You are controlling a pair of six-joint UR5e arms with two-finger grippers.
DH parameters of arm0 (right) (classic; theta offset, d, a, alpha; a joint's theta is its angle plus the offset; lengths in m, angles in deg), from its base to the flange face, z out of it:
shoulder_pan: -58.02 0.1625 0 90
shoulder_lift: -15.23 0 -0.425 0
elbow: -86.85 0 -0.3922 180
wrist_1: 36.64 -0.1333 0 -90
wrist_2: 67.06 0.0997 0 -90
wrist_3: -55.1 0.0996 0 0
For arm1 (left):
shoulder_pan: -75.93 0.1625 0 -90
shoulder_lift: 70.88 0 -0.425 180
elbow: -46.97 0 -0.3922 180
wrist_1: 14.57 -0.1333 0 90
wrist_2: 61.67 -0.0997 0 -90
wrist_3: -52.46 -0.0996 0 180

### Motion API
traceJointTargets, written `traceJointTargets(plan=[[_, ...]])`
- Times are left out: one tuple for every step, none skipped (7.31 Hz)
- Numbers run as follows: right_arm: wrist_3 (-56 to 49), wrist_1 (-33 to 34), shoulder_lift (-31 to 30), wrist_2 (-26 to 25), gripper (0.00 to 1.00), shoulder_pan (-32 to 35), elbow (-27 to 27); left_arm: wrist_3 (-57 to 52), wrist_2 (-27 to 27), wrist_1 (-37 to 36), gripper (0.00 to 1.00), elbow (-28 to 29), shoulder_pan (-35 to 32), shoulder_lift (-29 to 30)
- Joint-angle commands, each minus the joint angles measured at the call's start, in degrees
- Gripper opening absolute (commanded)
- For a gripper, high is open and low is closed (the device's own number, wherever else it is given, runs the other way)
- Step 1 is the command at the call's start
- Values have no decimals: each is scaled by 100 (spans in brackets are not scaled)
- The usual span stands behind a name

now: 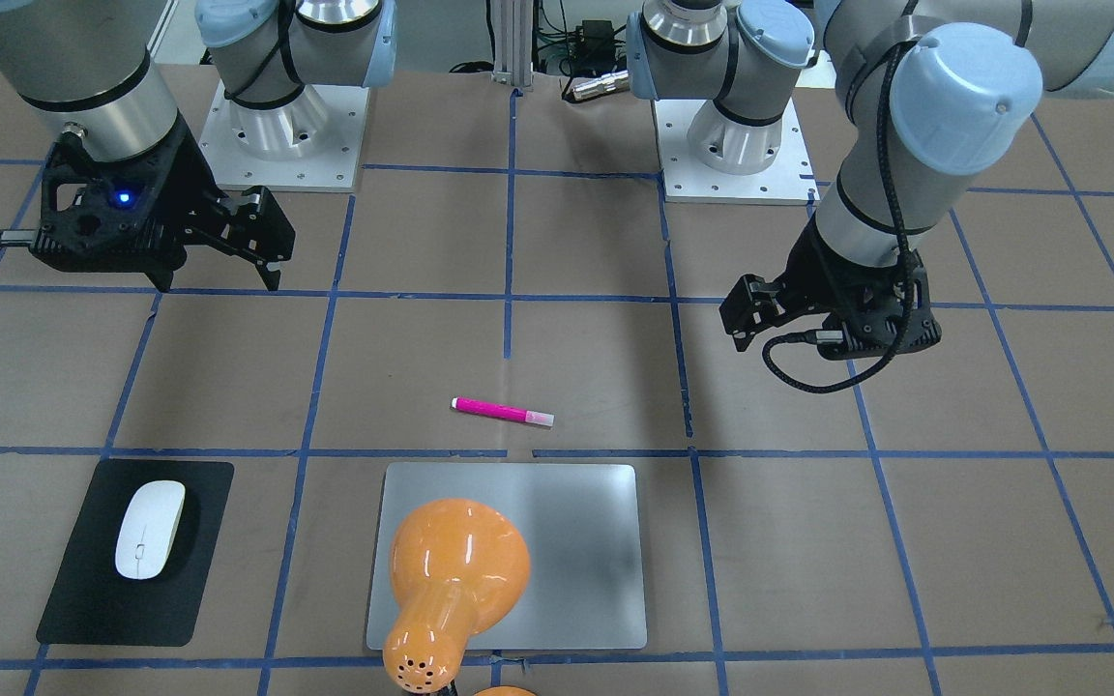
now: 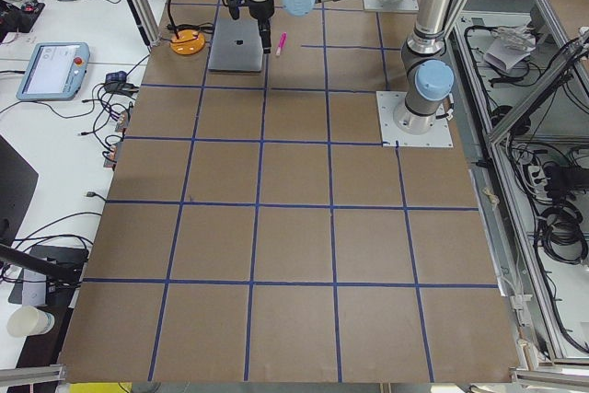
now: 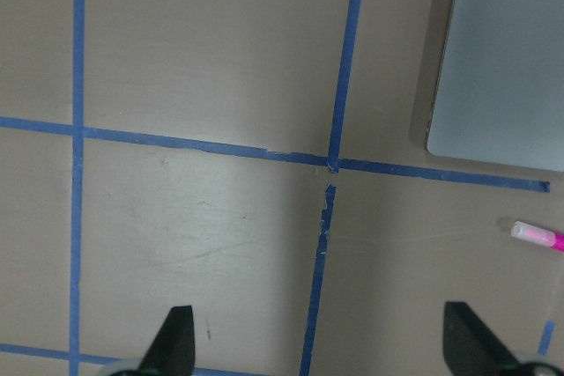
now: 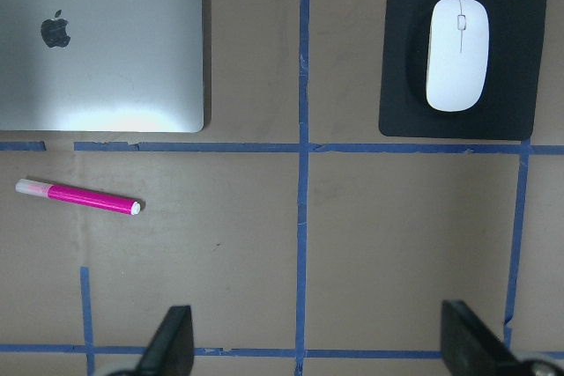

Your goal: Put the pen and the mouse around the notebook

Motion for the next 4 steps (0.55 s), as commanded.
traceJointTargets(plan=[[17, -15, -10, 1, 100, 0, 3, -426, 47, 284, 100, -30, 52, -251], [-78, 20, 7, -33, 100, 0, 11, -426, 48, 285, 100, -74, 52, -295], [0, -6, 8, -42, 100, 0, 11, -426, 56, 285, 100, -83, 52, -313], [-8, -15, -1, -43, 100, 0, 11, -426, 56, 285, 100, -83, 60, -313]])
